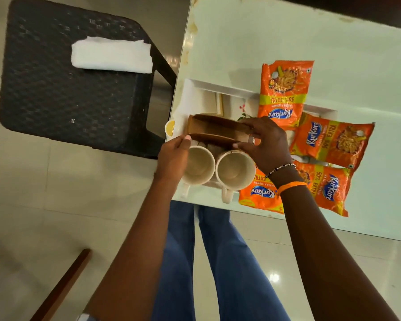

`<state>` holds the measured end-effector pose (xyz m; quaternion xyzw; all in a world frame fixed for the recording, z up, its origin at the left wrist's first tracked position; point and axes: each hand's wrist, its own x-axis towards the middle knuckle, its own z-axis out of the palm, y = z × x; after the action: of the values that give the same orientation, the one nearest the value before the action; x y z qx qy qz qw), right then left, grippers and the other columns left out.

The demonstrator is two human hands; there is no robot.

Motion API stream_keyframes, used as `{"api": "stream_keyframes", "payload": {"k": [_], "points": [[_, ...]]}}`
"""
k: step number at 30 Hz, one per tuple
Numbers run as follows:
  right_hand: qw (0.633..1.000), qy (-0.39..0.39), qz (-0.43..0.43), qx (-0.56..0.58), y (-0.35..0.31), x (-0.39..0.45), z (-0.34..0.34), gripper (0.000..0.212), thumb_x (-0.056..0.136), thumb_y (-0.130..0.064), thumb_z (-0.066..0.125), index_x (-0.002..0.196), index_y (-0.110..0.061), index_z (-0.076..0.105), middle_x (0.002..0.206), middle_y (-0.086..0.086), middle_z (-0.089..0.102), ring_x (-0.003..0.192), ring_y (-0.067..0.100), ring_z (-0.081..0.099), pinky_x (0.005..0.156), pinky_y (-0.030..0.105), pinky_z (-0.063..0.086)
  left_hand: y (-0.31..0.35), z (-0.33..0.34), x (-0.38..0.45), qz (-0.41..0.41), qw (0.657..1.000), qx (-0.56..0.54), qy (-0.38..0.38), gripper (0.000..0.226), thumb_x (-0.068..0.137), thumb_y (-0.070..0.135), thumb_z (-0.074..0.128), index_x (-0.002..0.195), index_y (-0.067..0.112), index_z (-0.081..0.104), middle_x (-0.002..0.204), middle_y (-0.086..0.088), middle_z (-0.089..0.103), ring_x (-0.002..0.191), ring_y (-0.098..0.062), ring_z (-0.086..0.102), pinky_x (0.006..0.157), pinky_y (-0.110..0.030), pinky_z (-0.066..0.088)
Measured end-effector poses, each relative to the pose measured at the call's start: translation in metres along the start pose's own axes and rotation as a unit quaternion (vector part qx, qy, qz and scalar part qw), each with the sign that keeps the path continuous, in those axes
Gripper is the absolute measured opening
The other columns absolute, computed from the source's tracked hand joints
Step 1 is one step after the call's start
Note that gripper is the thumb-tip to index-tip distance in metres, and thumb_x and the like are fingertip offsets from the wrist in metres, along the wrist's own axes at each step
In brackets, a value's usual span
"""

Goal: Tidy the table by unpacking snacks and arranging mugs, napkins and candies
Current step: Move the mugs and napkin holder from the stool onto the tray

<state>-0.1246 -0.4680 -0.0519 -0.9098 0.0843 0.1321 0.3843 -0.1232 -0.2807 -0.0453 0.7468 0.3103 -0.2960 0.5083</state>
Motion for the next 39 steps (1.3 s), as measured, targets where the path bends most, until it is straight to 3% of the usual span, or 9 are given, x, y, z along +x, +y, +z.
{"api": "stream_keyframes", "payload": {"k": [8,15,18,23,29,32,34,36,39], "points": [[0.997,-0.059,0.035,-0.046,-0.012,0.006,-0.001,0.050,0.064,-0.012,0.080,0.111,-0.011,0.064,0.111,0.015,0.062,0.098,0.029,0.061,0.088,0.037,0.051,0.005,-0.006,0.009,-0.038,0.998,0.036,-0.043,0.028,0.095,0.040,0.040,0.070,0.031,0.050,0.085,0.000,0.056,0.079,-0.013,0.051,0.069,-0.030,0.037],[0.988,-0.072,0.034,-0.131,-0.039,0.024,0.004,0.046,0.069,-0.030,0.077,0.109,-0.013,0.062,0.112,0.016,0.057,0.107,0.033,0.051,0.093,0.039,0.041,0.004,-0.032,0.021,-0.026,0.997,-0.039,-0.065,0.019,0.093,0.039,0.047,0.096,0.028,0.062,0.098,0.004,0.063,0.094,-0.013,0.057,0.074,-0.026,0.041],[0.995,-0.068,0.029,-0.060,-0.073,0.037,0.023,0.033,0.075,-0.024,0.072,0.103,-0.009,0.064,0.109,0.018,0.057,0.105,0.033,0.052,0.091,0.044,0.045,0.009,-0.056,0.032,-0.014,0.995,-0.086,-0.052,0.027,0.092,0.032,0.048,0.113,0.021,0.062,0.111,0.003,0.064,0.102,-0.011,0.059,0.080,-0.025,0.042],[0.996,-0.067,0.026,0.056,-0.135,0.072,0.075,0.034,0.081,-0.018,0.066,0.112,-0.007,0.058,0.116,0.014,0.060,0.104,0.028,0.057,0.090,0.029,0.043,0.025,-0.108,0.058,-0.024,0.990,-0.136,-0.005,0.017,0.093,0.022,0.046,0.094,0.027,0.063,0.109,0.003,0.064,0.102,-0.011,0.061,0.098,-0.031,0.043],[0.929,0.023,0.246,0.274,-0.178,0.133,0.135,0.060,0.078,-0.019,0.069,0.127,-0.005,0.038,0.130,0.016,0.053,0.119,0.029,0.052,0.105,0.039,0.041,0.036,-0.160,0.087,-0.028,0.983,-0.178,0.027,0.024,0.095,0.016,0.043,0.110,0.015,0.062,0.114,-0.002,0.062,0.103,-0.014,0.060,0.097,-0.028,0.043],[0.915,0.029,0.283,0.285,-0.184,0.153,0.138,0.039,0.078,-0.017,0.070,0.111,-0.002,0.054,0.111,0.013,0.060,0.102,0.026,0.057,0.090,0.031,0.044,0.040,-0.170,0.092,-0.043,0.985,-0.169,0.003,0.026,0.095,0.017,0.042,0.115,0.014,0.059,0.115,-0.002,0.061,0.101,-0.013,0.060,0.095,-0.027,0.042],[0.900,0.011,0.288,0.326,-0.187,0.153,0.131,0.010,0.079,-0.009,0.068,0.075,-0.008,0.059,0.086,0.011,0.056,0.081,0.023,0.053,0.073,0.033,0.044,0.041,-0.172,0.092,-0.050,0.981,-0.184,-0.041,0.023,0.096,0.019,0.042,0.114,0.017,0.056,0.118,-0.004,0.060,0.100,-0.013,0.060,0.096,-0.028,0.041],[0.864,-0.009,0.293,0.408,-0.184,0.144,0.120,0.028,0.079,0.001,0.063,0.059,-0.012,0.048,0.076,0.009,0.053,0.076,0.023,0.053,0.067,0.031,0.047,0.042,-0.169,0.090,-0.060,0.965,-0.241,-0.079,0.019,0.096,0.022,0.044,0.114,0.020,0.051,0.123,-0.006,0.058,0.103,-0.016,0.060,0.096,-0.031,0.041],[0.828,-0.048,0.279,0.484,-0.171,0.113,0.095,0.022,0.083,0.006,0.055,0.068,-0.010,0.051,0.075,0.006,0.056,0.072,0.016,0.057,0.054,0.020,0.053,0.044,-0.158,0.083,-0.069,0.930,-0.348,-0.097,0.025,0.093,0.025,0.049,0.118,0.021,0.046,0.121,-0.008,0.058,0.106,-0.020,0.060,0.098,-0.035,0.044]]}}
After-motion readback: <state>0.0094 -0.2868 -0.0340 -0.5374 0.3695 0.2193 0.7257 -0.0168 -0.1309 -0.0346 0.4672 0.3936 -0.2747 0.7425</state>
